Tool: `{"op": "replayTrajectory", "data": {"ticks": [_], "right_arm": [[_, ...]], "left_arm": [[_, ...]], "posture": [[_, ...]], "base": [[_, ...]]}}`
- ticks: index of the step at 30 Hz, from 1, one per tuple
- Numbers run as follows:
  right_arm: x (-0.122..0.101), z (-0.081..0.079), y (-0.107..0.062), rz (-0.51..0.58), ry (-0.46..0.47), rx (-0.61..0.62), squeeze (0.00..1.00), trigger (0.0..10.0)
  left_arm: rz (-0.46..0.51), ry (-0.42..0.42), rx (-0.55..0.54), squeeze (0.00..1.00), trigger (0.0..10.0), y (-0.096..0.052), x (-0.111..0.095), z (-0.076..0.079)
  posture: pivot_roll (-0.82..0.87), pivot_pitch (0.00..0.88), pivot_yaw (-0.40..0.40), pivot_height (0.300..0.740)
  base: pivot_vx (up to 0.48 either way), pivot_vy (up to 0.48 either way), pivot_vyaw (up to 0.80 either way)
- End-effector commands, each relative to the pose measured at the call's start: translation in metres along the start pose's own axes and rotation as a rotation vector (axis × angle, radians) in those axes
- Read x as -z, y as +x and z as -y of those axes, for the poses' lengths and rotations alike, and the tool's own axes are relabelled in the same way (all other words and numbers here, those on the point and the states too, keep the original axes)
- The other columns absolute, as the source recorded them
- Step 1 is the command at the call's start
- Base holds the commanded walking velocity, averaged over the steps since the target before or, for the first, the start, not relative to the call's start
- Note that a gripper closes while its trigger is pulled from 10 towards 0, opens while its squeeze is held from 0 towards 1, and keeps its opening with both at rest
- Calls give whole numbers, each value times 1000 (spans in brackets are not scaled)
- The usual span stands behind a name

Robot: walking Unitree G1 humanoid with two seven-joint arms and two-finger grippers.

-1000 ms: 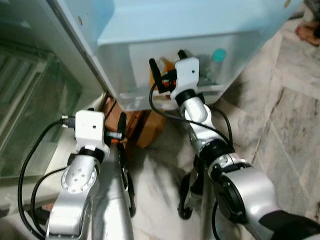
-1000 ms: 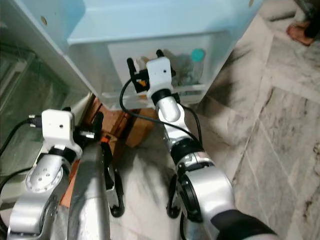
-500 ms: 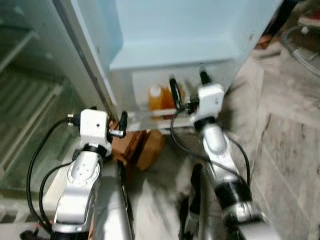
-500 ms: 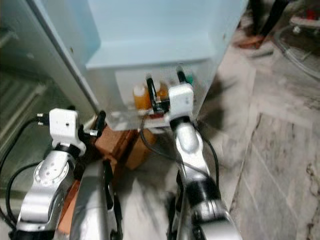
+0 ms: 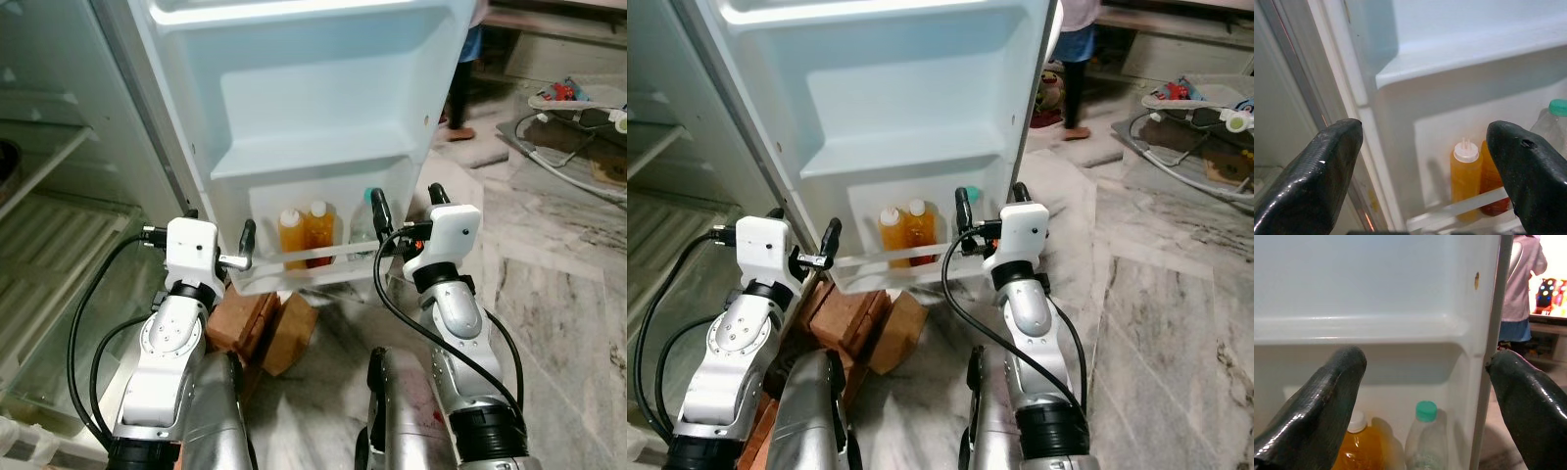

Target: Restocking fridge

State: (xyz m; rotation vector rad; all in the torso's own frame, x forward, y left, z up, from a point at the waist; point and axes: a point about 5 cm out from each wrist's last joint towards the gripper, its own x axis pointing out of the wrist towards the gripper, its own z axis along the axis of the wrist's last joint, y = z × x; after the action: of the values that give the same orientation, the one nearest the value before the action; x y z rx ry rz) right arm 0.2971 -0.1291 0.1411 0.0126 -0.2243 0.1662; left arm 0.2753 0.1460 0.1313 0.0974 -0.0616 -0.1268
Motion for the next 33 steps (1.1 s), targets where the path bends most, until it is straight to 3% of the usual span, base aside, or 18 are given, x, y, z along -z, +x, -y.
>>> {"op": "replayTrajectory", "data": {"ticks": [1,6,17,22,29,31,33], "right_arm": [[-7,0,2,7,-4,-21,0,10000],[-5,-3,1,-10,15,-38,0,10000],[-1,5,-3,-36,30,14,0,10000],[5,6,-17,-83,27,-11,0,10000],[11,12,-39,-170,68,-36,0,10000],[15,20,-56,-232,62,-25,0,10000],[17,22,-63,-259,73,-32,0,10000]], "left_arm": [[22,9,0,0,10000,2,-4,-3],[16,8,-8,0,10000,0,2,-5],[34,27,26,0,10000,7,-1,-1],[15,14,6,0,10000,1,7,1],[-3,23,10,0,10000,-3,10,-3],[-27,32,-3,0,10000,-12,15,-9],[-43,37,-7,0,10000,-16,18,-11]], "posture": [[73,0,-2,599],[68,0,8,639],[55,0,23,699],[53,0,7,739],[53,0,4,740],[45,0,5,740],[41,0,6,740]], "base": [[0,0,0],[0,0,0],[0,0,0],[0,0,0],[0,0,0],[0,0,0],[0,0,0]]}}
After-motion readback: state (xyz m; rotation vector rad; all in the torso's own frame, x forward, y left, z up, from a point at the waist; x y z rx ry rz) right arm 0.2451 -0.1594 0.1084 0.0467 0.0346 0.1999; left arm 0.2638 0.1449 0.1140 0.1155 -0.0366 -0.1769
